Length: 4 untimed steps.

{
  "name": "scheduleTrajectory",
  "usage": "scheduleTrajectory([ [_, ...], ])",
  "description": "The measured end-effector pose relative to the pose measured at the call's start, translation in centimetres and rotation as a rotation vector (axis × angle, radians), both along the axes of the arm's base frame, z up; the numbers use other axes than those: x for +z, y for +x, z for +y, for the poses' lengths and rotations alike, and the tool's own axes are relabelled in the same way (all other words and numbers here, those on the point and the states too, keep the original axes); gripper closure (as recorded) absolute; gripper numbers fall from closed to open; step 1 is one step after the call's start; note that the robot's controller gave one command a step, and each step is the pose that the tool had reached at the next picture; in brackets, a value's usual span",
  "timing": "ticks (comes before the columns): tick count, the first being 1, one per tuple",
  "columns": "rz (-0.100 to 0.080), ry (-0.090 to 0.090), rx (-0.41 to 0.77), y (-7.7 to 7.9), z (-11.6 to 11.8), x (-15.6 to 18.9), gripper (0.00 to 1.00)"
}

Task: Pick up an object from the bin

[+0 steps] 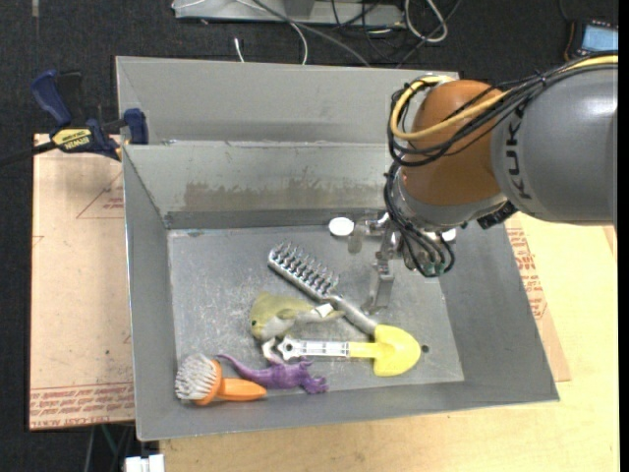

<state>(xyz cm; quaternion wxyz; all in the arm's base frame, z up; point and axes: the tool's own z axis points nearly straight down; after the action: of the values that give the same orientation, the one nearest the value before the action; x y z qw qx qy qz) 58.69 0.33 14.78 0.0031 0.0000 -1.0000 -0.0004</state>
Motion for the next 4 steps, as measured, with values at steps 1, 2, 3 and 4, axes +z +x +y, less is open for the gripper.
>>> scheduleTrajectory([
  [1,-0.007,0.0,0.0,0.2,0.0,0.4,0.0],
  [2,-0.001,0.001,-0.238,0.9,3.6,-8.0,0.0],
  [3,-0.011,0.001,-0.124,1.0,5.2,-2.0,0.0],
  [4,0.004,-0.002,-0.352,0.6,5.6,-4.9,0.0],
])
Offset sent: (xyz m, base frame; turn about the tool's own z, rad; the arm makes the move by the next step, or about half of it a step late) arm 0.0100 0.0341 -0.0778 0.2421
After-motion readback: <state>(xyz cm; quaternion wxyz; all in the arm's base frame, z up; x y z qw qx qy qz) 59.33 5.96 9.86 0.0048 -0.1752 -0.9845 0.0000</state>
